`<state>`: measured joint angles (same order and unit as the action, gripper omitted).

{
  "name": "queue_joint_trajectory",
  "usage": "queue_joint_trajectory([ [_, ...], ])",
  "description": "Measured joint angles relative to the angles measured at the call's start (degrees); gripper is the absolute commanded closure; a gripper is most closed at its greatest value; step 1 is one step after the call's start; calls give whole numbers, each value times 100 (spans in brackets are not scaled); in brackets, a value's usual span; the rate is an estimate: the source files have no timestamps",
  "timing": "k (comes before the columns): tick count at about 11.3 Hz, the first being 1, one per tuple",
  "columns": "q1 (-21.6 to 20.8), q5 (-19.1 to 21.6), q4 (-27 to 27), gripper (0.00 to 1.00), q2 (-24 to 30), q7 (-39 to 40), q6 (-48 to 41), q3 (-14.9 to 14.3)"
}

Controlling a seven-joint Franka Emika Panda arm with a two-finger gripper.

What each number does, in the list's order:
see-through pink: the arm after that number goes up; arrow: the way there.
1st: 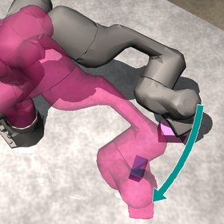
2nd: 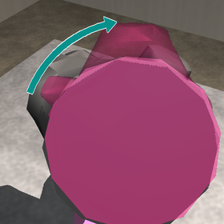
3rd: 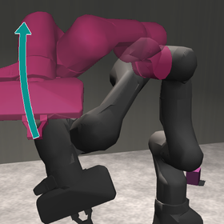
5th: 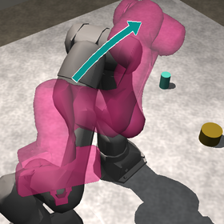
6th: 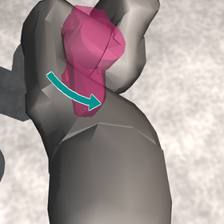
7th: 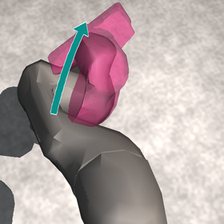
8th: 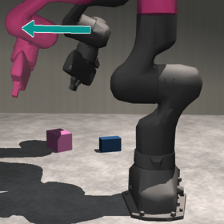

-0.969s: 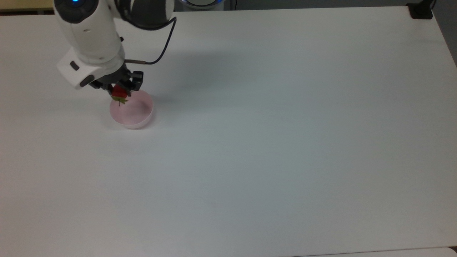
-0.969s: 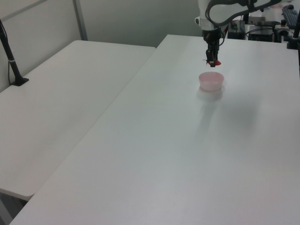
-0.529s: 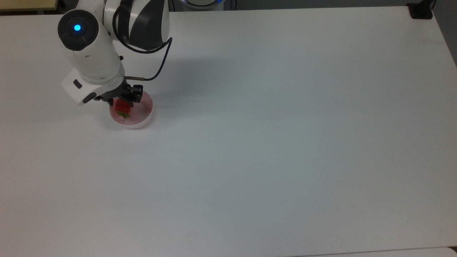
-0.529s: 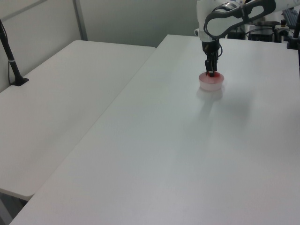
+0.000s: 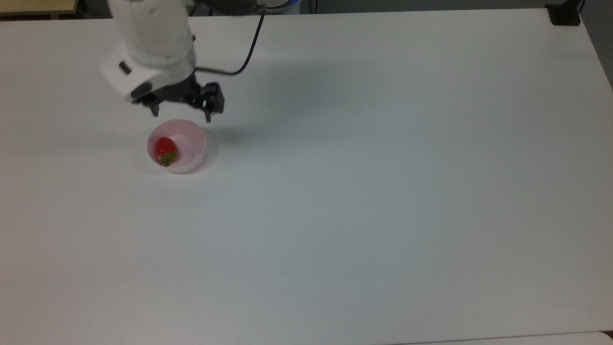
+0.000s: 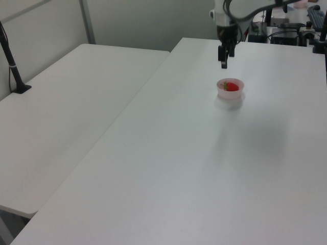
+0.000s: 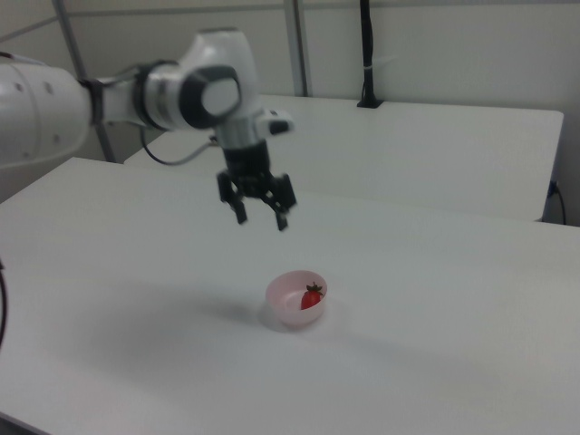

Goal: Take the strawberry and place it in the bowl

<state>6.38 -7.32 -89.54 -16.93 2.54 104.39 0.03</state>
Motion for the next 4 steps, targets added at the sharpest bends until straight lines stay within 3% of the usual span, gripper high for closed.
queue_joint_trajectory([
  [4, -472, 117, 5, 0, 935, -584, -943, -8],
])
